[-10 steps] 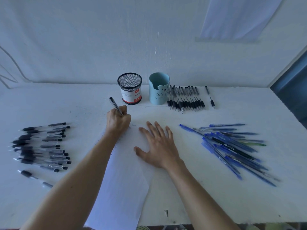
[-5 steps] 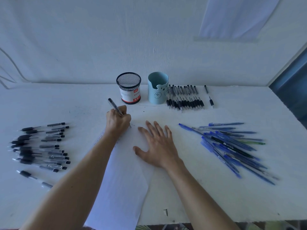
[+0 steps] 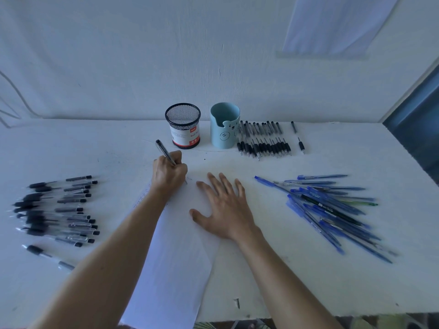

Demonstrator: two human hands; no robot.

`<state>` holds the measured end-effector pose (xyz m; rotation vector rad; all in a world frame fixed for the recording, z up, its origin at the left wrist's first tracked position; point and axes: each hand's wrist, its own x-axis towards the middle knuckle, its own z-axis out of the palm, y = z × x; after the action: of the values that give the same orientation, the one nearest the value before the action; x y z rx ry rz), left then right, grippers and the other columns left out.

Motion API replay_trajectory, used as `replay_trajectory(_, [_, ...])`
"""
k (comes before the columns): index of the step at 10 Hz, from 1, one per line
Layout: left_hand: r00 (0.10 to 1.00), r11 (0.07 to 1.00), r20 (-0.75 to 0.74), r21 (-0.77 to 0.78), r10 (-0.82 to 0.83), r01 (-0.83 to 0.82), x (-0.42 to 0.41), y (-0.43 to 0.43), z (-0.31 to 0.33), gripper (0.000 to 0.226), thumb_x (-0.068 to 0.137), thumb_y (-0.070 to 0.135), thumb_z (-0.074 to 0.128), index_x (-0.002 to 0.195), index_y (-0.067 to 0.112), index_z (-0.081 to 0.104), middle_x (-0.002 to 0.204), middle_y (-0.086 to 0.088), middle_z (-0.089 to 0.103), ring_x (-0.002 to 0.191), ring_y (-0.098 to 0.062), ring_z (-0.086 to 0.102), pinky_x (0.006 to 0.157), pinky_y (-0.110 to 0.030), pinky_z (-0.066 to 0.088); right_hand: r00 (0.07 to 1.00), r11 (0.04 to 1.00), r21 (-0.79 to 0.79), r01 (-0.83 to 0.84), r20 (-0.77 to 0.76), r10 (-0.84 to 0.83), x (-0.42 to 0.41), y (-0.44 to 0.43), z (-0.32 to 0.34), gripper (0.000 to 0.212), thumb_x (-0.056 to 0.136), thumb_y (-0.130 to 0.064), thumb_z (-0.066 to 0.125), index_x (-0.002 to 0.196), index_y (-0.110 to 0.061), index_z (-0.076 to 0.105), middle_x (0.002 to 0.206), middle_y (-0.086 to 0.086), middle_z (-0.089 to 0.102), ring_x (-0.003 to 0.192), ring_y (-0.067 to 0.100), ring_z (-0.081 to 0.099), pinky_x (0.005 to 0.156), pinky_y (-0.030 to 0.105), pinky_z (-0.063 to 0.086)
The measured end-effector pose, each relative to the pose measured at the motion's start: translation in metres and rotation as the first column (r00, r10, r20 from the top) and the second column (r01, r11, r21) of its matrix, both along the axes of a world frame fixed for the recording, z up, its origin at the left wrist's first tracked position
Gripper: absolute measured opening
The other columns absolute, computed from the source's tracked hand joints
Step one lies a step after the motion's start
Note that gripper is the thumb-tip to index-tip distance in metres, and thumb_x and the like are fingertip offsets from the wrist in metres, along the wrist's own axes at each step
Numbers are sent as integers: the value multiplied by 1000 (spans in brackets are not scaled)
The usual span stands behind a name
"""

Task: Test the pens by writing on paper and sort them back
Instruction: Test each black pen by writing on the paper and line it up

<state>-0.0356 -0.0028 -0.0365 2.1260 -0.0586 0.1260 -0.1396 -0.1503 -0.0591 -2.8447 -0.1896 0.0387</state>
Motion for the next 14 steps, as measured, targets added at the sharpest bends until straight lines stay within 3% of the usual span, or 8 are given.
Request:
replay_trajectory(4, [1000,1000,-22,-9,4,-5,-1,-3,0,36,65,-8,48,57,16,23,61,-5,22,60,-20,22,52,-27,18,1000,1000,-6,-8,-14,7,0,0,2,89,76,-75,14,155,-36,20,167,-3,6,153,21,0,121,52,-5])
replay_trajectory(6, [999,999,-38,19,32,-31,2,-3,0,31,67,-9,46,59,14,28,59,-5,26,58,-20,23,43,-25,19,1000,1000,-17,-10,-9,10,0,0,1,88,76,-76,15,155,-36,20,167,-4,6,153,21,1,121,53,-4])
replay_trajectory(7, [999,992,-50,-122,5,-11,5,4,-4,18,68,5,55,62,14,40,54,-5,42,53,-23,41,50,-27,33,1000,1000,11,-3,-21,3,0,-2,1,79,88,-71,18,156,-30,18,167,-6,6,153,17,-1,121,50,-5])
replay_trajectory(8, [999,944,-33,-328,21,-30,5,6,-5,16,84,33,52,88,19,47,47,-3,46,42,-21,43,49,-30,37,998,996,55,65,-1,-65,0,-2,1,66,99,-54,13,158,-23,15,167,-7,5,153,15,-2,123,48,-5])
replay_trajectory(9, [998,965,-46,-259,37,-48,6,4,-6,52,90,65,38,103,16,47,44,-2,53,36,-17,45,50,-33,37,989,987,49,150,6,-151,-3,1,2,77,89,-51,-1,158,-20,17,167,-4,6,154,18,-1,123,50,-5])
replay_trajectory(11, [999,983,-43,-183,-22,14,0,-1,-3,44,107,45,35,84,17,59,45,-3,51,36,-15,42,41,-25,33,977,976,49,214,-15,-213,-4,1,3,65,99,-45,23,157,-15,19,167,0,10,154,20,1,123,48,-5])
replay_trajectory(12, [999,988,-23,-152,-38,34,-3,-2,-2,42,105,44,41,81,14,58,48,-6,52,36,-15,42,38,-23,33,976,975,52,218,-11,-217,-5,2,5,69,94,-45,20,156,-15,21,166,1,12,154,20,3,123,48,-3])
replay_trajectory(14, [996,995,2,-56,-87,87,-5,-2,-1,37,100,39,57,73,15,57,45,6,48,39,-12,37,44,-26,31,979,978,28,205,7,-205,-5,1,7,57,103,-32,28,156,-15,18,167,1,10,154,21,2,123,50,-2])
